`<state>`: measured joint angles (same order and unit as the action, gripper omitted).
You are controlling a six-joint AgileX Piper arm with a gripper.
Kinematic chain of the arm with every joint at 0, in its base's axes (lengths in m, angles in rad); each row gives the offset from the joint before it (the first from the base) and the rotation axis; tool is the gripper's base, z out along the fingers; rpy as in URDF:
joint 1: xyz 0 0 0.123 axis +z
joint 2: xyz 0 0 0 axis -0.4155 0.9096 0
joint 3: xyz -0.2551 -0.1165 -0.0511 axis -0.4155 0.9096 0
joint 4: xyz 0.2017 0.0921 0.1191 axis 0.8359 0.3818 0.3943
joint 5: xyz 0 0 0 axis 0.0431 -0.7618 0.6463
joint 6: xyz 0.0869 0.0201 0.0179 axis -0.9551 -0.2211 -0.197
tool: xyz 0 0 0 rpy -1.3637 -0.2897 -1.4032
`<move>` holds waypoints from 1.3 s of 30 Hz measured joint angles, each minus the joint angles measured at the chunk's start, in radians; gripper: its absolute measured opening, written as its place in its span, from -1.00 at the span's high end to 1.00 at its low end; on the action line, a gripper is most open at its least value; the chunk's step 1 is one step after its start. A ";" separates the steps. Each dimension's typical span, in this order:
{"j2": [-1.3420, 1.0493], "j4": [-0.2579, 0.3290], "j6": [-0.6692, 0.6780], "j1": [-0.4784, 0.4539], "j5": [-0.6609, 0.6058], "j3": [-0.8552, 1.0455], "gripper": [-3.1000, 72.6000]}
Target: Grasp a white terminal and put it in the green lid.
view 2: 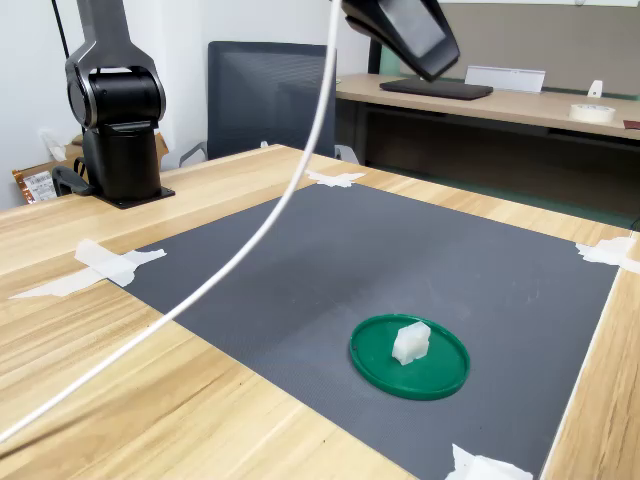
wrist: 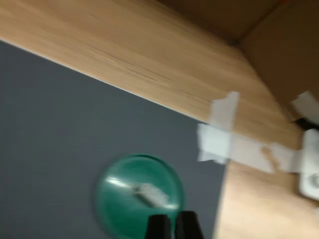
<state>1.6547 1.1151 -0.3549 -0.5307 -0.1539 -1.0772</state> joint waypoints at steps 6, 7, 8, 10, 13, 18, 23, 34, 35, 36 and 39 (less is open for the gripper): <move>-0.202 0.149 -0.158 0.000 0.010 0.083 0.98; -0.238 0.165 -0.185 0.000 0.023 0.100 0.98; -0.274 0.178 -0.210 0.000 0.039 0.118 0.98; -0.343 0.193 -0.247 0.000 0.076 0.164 0.99; -0.450 0.203 -0.269 0.000 0.131 0.255 0.99; -0.610 0.203 -0.269 0.000 0.177 0.447 0.99; -0.777 0.193 -0.238 0.000 0.178 0.634 0.99; -1.062 0.191 -0.192 0.000 0.177 0.862 0.99; -1.083 0.191 -0.192 0.000 0.177 0.875 0.99; -1.097 0.191 -0.192 0.000 0.177 0.891 0.99; -1.145 0.191 -0.192 0.000 0.173 0.931 0.99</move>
<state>0.5094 1.3062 -0.5468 -0.5307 0.0189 -0.1458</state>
